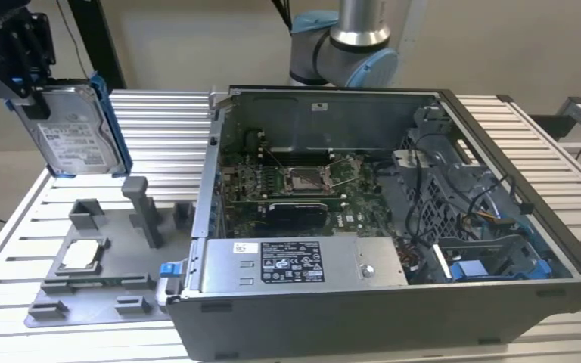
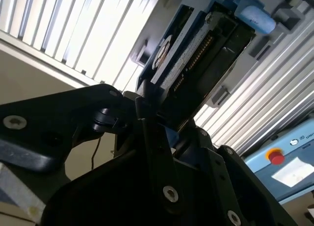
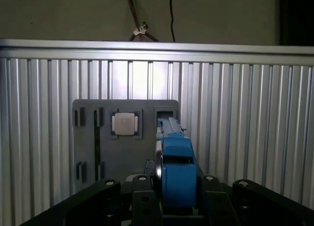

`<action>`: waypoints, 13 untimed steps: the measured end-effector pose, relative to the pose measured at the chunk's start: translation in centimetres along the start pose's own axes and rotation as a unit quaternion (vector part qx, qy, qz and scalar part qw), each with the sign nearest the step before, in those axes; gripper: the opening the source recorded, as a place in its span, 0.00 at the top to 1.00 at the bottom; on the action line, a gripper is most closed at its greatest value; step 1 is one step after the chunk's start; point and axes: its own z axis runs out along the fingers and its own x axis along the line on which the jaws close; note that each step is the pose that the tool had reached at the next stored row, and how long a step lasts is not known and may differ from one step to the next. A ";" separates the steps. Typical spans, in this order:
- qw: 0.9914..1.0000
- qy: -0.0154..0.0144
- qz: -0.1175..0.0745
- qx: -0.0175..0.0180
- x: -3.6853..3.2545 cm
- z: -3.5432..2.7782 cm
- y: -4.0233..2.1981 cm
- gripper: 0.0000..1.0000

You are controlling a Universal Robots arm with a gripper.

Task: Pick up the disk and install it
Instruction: 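Pick up the disk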

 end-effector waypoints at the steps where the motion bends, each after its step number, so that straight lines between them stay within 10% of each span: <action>1: 1.000 0.000 0.000 0.000 0.00 -0.21 0.01 1.00; 13: 1.000 0.000 0.000 0.000 -0.03 -2.76 0.06 1.00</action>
